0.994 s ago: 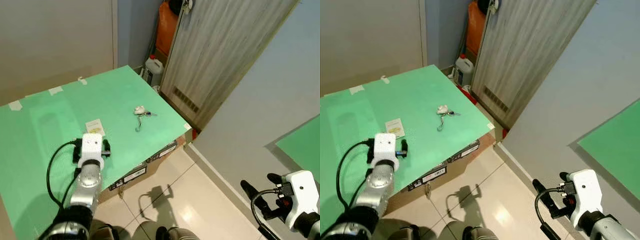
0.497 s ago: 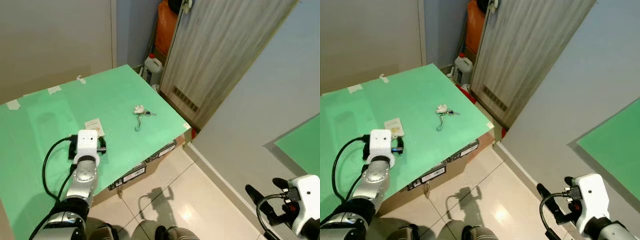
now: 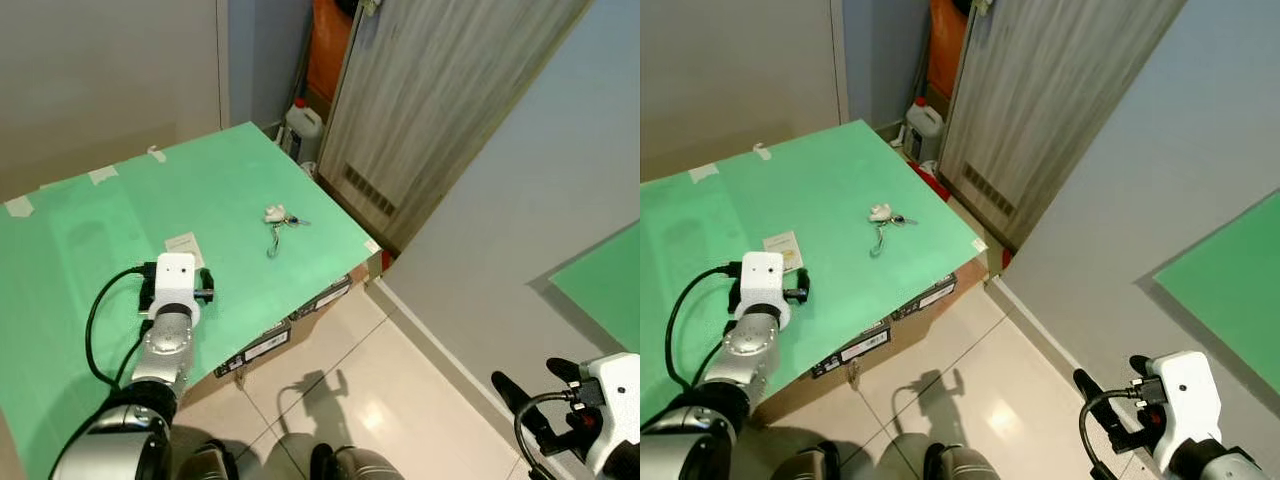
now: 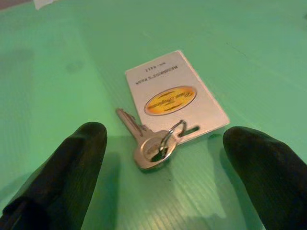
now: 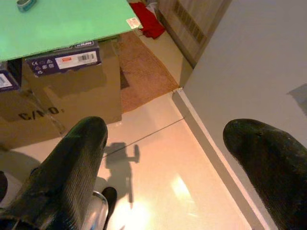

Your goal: Hang keys on a hook

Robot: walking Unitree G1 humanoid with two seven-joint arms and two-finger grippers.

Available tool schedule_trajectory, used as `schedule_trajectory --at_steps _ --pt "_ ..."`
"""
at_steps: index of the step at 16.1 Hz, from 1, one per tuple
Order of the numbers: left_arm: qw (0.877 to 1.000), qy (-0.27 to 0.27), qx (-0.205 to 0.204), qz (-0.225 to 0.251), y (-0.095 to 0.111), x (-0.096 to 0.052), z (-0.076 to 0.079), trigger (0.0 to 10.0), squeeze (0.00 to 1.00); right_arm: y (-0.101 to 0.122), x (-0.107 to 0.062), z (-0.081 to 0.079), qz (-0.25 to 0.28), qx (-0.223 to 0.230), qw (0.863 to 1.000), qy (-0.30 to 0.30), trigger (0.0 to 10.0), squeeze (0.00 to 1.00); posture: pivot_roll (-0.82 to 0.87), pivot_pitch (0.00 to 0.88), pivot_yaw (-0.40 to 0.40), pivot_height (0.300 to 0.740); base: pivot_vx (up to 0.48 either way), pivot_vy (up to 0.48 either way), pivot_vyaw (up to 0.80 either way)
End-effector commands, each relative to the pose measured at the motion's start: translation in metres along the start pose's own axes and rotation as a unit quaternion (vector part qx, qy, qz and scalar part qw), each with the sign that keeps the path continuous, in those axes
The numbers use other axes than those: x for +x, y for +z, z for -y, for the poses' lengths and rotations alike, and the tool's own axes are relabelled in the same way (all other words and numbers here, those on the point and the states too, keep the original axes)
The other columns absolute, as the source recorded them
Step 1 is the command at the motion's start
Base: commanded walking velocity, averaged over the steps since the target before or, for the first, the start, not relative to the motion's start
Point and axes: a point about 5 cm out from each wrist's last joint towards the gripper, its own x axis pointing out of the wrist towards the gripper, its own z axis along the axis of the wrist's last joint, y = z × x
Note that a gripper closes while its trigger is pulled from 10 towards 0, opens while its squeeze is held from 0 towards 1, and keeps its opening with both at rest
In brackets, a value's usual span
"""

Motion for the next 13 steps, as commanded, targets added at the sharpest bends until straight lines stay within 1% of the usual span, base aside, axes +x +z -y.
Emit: schedule_trajectory --at_steps 1,7,10,12,13 --pt "1.000 -0.011 0.003 -0.006 -0.0015 -0.0001 0.0035 10.0 0.00 -0.0012 -0.0027 0.0010 -0.004 -0.001 1.000 -0.009 10.0 0.00 -0.32 0.168 -0.158 0.740 0.000 0.000 0.00" --pt "1.000 -0.018 0.005 -0.025 -0.0002 0.0044 -0.0041 10.0 0.00 -0.0040 -0.0082 -0.0003 -0.007 0.002 1.000 -0.014 10.0 0.00 -0.35 0.182 -0.147 0.740 0.000 0.000 0.00" --pt "0.999 -0.028 0.003 -0.022 0.0038 0.0062 -0.0019 10.0 0.00 -0.0039 -0.0093 -0.0011 -0.006 0.003 1.000 -0.016 10.0 0.00 -0.35 0.184 -0.142 0.740 0.000 0.000 0.00" --pt "0.999 -0.043 0.001 -0.023 0.0066 0.0073 0.0027 10.0 0.00 -0.0036 -0.0094 -0.0041 -0.004 0.005 1.000 -0.016 10.0 0.00 -0.35 0.188 -0.138 0.740 0.000 0.000 0.00" --pt "0.998 -0.051 0.000 -0.027 0.0073 0.0079 0.0039 8.3 0.00 -0.0034 -0.0094 -0.0052 -0.004 0.005 1.000 -0.015 10.0 0.00 -0.36 0.190 -0.136 0.740 0.000 0.000 0.00"
